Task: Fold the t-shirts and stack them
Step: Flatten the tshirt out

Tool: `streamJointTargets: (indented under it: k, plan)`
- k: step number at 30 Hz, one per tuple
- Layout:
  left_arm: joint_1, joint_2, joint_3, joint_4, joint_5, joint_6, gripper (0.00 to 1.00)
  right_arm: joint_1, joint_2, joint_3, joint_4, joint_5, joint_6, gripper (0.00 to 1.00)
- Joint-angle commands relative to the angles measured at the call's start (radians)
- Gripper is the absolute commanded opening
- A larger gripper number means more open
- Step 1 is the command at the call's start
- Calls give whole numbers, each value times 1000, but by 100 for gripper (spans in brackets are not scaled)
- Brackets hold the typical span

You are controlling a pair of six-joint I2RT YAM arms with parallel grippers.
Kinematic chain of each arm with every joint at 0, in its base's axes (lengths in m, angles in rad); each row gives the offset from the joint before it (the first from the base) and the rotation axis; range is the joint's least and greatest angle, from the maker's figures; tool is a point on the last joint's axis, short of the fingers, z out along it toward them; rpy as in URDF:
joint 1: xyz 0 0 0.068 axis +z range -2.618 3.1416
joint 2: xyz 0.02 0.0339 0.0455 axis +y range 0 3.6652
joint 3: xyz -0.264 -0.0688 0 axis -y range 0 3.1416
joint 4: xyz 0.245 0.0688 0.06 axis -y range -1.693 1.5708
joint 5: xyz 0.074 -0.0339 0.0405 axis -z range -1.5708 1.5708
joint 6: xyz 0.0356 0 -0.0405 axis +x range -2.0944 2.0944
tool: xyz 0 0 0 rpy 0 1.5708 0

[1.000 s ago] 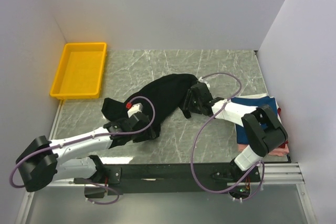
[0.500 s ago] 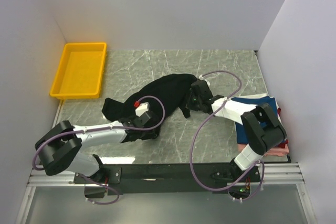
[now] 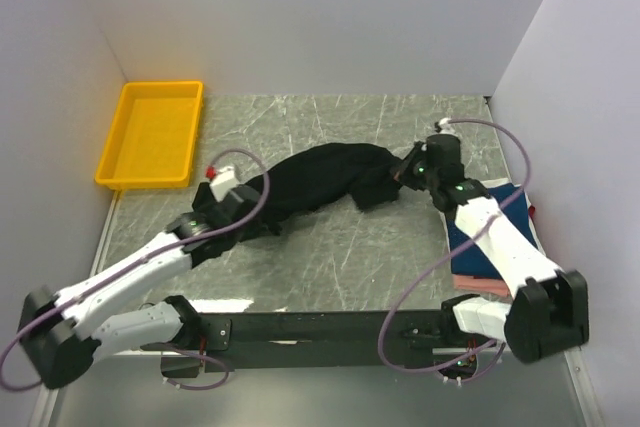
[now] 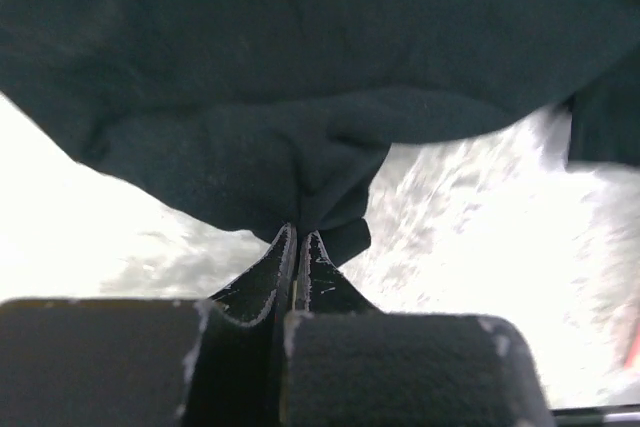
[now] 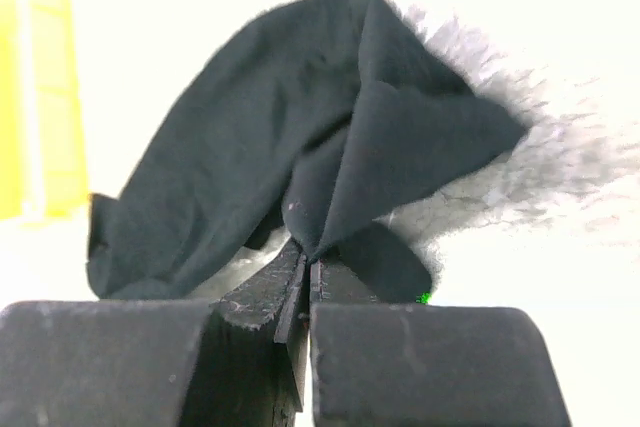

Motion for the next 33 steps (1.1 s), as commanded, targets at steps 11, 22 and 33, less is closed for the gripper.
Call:
streamJointTargets:
  k: [11,22,33]
  plan:
    - [265,-135,247,11,27,236,0,-91,-158,261,-98,-53,3,0]
    - [578,445,1019,195,289,476,0,-264,210,817,78,-165,114,0]
    - [701,320,1117,201,429,526,0,-372,59,771,131,-269,174,0]
